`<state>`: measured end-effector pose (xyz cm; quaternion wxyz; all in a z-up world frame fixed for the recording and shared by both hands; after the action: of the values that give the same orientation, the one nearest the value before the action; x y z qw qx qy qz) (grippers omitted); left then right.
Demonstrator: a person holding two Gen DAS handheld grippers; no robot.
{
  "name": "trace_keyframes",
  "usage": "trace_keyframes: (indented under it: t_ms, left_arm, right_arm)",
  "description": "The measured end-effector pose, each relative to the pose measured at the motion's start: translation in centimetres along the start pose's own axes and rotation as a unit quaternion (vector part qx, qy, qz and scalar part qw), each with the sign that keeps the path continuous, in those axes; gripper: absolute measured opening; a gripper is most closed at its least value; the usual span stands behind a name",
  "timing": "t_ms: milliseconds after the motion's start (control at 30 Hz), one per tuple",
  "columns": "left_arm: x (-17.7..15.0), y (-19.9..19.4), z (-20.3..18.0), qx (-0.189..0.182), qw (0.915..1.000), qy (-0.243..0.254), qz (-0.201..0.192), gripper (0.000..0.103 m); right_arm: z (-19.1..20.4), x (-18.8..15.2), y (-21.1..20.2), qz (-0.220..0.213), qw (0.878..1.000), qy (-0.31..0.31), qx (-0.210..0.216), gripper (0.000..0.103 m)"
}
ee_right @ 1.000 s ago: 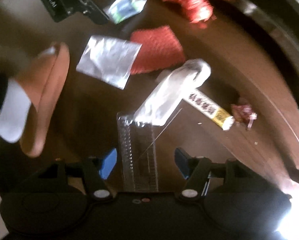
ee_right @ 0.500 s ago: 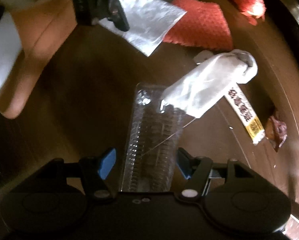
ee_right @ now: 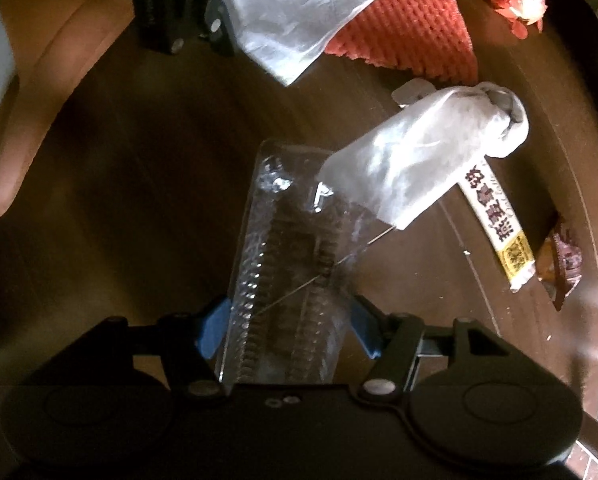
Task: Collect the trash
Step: 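Grasp white tissue with left tool while right tool grasps clear plastic tray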
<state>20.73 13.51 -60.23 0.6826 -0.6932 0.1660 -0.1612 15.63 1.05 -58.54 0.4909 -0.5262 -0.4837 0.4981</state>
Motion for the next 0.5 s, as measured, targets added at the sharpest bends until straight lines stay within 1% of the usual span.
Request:
trace_keyframes:
  t_ms: [100,167,200,267,300,333,367,400,433,467,500]
  left_arm:
    - [0.0,-0.4,0.5,-0.002,0.9999,-0.009,-0.006,0.083]
    - [0.1,-0.7,0.8,-0.003,0.9997,-0.023,-0.009,0.071]
    - [0.2,-0.8,1.0,-0.003,0.9995,-0.029,-0.010,0.067]
    - [0.4,-1.1,1.2,-0.004,0.9992,-0.038,-0.012,0.048]
    - [0.5,-1.5,0.9,-0.004,0.9992,-0.039,-0.012,0.042]
    - [0.6,-1.7,0.8,-0.005,0.9992,-0.038,-0.013,0.032]
    - [0.9,-1.7,0.3,-0.005,0.9992,-0.037,-0.012,0.026]
    - [0.9,-1.8,0.3,-0.006,0.9993,-0.035,-0.011,0.023]
    - [1.0,-2.0,0.1,-0.007,0.9993,-0.035,-0.009,0.017]
    - [1.0,-2.0,0.2,-0.010,0.9993,-0.036,-0.007,0.013]
    - [1.0,-2.1,0.2,-0.013,0.9992,-0.036,-0.006,0.012]
  right_arm:
    - [-0.4,0.0,0.0,0.001,1.000,0.006,0.006,0.064]
    - [-0.6,0.1,-0.1,0.002,1.000,0.005,0.012,0.064]
    - [-0.6,0.0,-0.1,0.001,1.000,0.006,0.016,0.063]
    - [-0.7,-0.1,-0.2,-0.001,1.000,0.007,0.016,0.062]
    - [-0.7,-0.1,-0.2,0.000,1.000,0.009,0.017,0.060]
    - [-0.9,-0.1,-0.2,0.000,1.000,0.011,0.017,0.051]
    - [-1.0,-0.2,-0.3,-0.004,1.000,0.011,0.010,0.046]
    - [-1.1,-0.1,-0.3,-0.003,1.000,0.011,0.008,0.043]
    - [-1.2,-0.1,-0.3,-0.002,1.000,0.011,0.009,0.043]
    - [-1.2,-0.1,-0.3,-0.002,1.000,0.012,0.010,0.043]
    - [-1.4,-0.2,-0.4,-0.003,1.000,0.012,0.008,0.042]
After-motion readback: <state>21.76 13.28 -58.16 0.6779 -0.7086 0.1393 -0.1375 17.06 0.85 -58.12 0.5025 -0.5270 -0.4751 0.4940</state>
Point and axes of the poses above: each gripper's, at about its wrist camera, not at the fingertips, and y roughly the way its jaws point, z to its left, x to its top, the point moved 3 cm from there along y, roughly the way its jaws point, and after that the axes turned 10 degrees about -y, right-handed, at the moved point
